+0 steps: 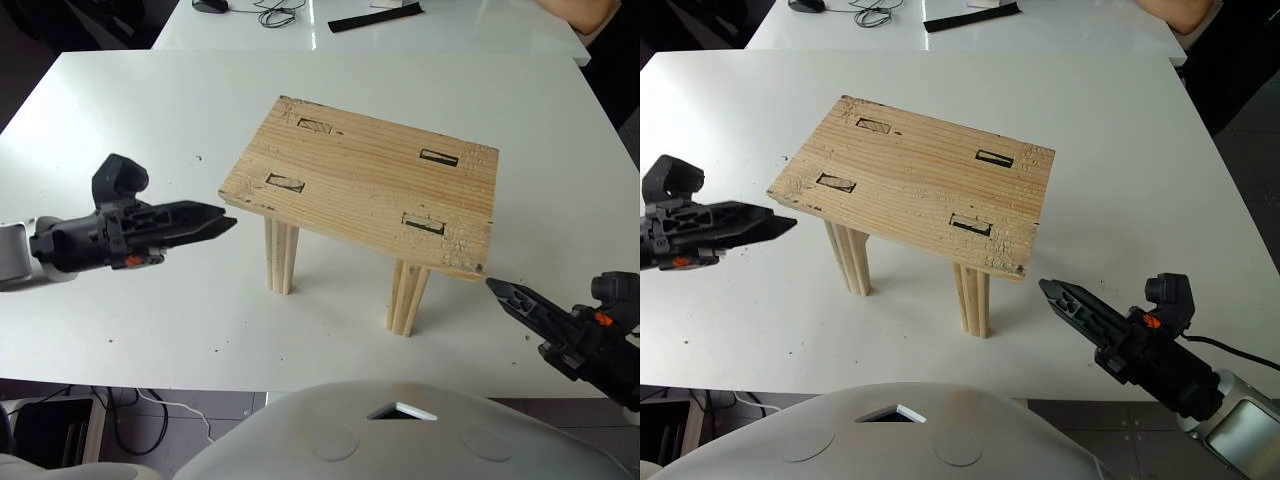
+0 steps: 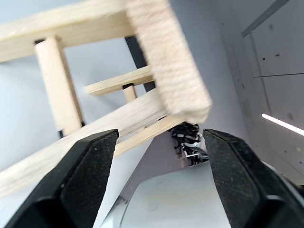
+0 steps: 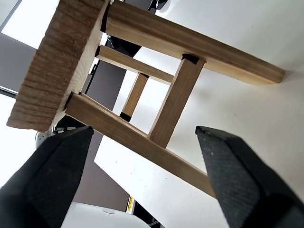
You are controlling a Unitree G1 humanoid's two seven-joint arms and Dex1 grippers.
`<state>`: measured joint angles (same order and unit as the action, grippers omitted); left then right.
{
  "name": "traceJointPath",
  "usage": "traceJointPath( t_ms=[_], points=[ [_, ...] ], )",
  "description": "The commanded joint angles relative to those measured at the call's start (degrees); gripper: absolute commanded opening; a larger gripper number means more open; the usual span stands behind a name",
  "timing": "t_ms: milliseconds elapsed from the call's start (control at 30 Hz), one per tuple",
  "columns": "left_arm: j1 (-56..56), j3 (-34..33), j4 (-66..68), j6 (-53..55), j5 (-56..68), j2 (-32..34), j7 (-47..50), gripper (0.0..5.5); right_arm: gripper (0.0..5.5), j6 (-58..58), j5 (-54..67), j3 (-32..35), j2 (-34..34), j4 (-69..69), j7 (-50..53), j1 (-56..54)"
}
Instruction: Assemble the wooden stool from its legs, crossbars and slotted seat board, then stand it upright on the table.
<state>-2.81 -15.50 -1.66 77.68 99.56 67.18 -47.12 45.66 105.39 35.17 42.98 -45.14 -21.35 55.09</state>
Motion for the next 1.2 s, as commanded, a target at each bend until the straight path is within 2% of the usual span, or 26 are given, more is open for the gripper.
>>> traceJointPath(
  t_ms=[33, 133, 233, 367, 533, 633, 800, 900, 1033, 1100, 1200],
  points=[
    [-18.2, 4.9, -12.3, -24.9, -35.0, 8.9, -25.9, 3.30, 3.97, 3.8, -15.9, -5.1, 2.2, -5.0, -3.8, 2.9],
    [-15.7, 9.3, -16.2, -37.4, -46.9, 5.4, -27.2, 3.30, 3.97, 2.9, -34.2, -13.5, 5.9, -7.1, -3.7, 2.0],
    [-13.6, 11.8, -18.2, -40.9, -51.1, -1.6, -21.5, 3.30, 3.97, 1.2, -44.4, -22.0, 5.2, -7.9, -1.0, -1.5],
    [-17.4, 14.8, -21.8, -45.0, -55.9, -5.4, -20.5, 3.30, 3.97, 0.9, -51.7, -32.1, 4.8, -10.2, -2.2, -6.5],
    [-10.9, 22.3, -18.3, -47.6, -63.3, -11.2, -20.3, 3.30, 3.97, 2.3, -55.3, -39.9, 5.7, -7.2, -6.8, -16.3],
    [-5.3, 26.3, -13.8, -48.9, -67.1, -15.5, -20.6, 3.30, 3.97, 2.7, -57.4, -42.0, 4.0, -2.3, -6.7, -23.1],
    [4.6, 30.2, -1.8, -53.9, -74.8, -25.6, -16.4, 3.30, 3.97, 1.7, -61.9, -41.3, -2.8, 8.1, -1.6, -33.9],
    [10.9, 30.1, 6.3, -57.2, -77.8, -33.1, -12.0, 3.30, 3.97, -1.5, -69.1, -41.4, -5.8, 18.1, 1.1, -43.5],
    [21.5, 26.9, 20.2, -61.4, -79.3, -43.0, -5.6, 3.30, 3.97, -9.1, -79.3, -42.6, -10.1, 35.3, 2.6, -56.8],
    [23.9, 25.9, 22.8, -63.0, -79.7, -44.9, -5.2, 3.30, 3.97, -12.4, -82.6, -42.1, -11.9, 41.1, 3.2, -60.0],
    [22.6, 22.8, 22.9, -64.6, -79.2, -42.4, -7.1, 3.30, 3.97, -13.3, -82.5, -39.7, -11.9, 36.6, 1.6, -54.2]
  ],
)
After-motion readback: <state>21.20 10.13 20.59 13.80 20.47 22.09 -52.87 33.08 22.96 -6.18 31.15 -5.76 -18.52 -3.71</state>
